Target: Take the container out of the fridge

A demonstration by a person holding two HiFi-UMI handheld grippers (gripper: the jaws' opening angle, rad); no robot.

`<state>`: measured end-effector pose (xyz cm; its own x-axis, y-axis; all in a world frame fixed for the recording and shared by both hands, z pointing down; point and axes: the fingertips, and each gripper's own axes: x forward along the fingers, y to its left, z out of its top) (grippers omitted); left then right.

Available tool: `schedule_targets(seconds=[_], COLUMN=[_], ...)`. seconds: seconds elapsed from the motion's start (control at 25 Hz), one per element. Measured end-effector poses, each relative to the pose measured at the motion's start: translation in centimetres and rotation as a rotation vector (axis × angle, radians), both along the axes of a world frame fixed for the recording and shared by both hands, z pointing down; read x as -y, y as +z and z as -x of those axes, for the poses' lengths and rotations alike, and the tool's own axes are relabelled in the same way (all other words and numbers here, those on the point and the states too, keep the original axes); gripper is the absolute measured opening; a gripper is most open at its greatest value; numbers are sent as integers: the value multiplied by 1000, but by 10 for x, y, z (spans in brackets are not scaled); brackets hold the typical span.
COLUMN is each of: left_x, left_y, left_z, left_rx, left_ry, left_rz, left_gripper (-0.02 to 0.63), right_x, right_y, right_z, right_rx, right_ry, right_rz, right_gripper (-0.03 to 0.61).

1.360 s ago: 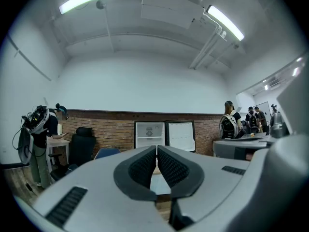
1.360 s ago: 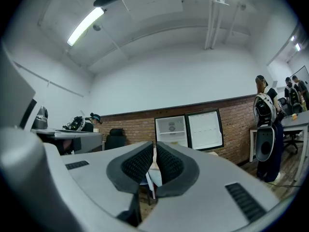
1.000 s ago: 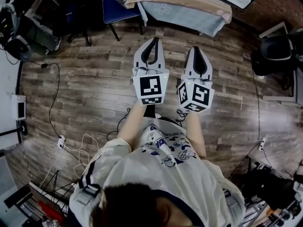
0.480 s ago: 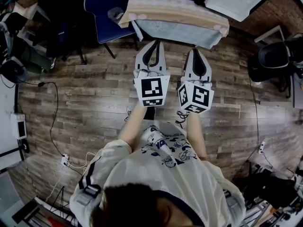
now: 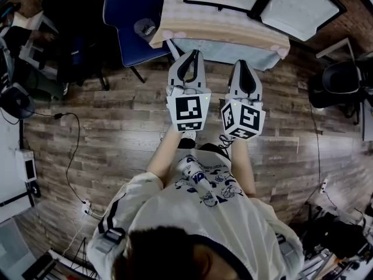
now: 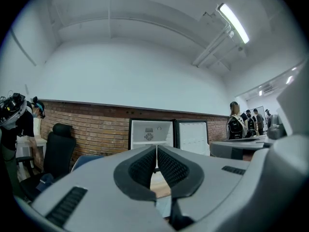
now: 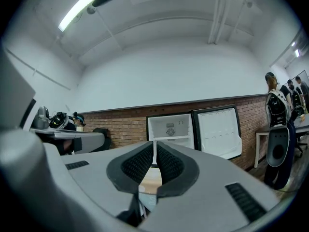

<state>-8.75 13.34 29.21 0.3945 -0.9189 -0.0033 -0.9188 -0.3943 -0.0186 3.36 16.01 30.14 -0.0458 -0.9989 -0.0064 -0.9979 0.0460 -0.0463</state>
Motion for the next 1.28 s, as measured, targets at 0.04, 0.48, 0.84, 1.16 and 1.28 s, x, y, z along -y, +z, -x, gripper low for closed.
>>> schedule_targets(seconds=[0.04,0.48,0.84,1.16,1.28], left_x=[6,58,125,203,231], left_y=[1,22,33,32,30], left_z=[2,1,-18,-46,-59], left_rx=[2,9,15,14,17], left_ry=[3,12,-31,-76,-87], left_rz=[0,44,54,64,64], left_gripper=[23,23,21,23,23], right_x=[5,53,125,209,239], right_y=[1,24,36,37,35], right_z=[1,-9,-33,-66,-79], right_rx=[5,42,52,67,65], right_ry=[7,45,17,-11,-30], right_rz=[2,58,71,83,83], right_gripper=[43,43,43,43,43])
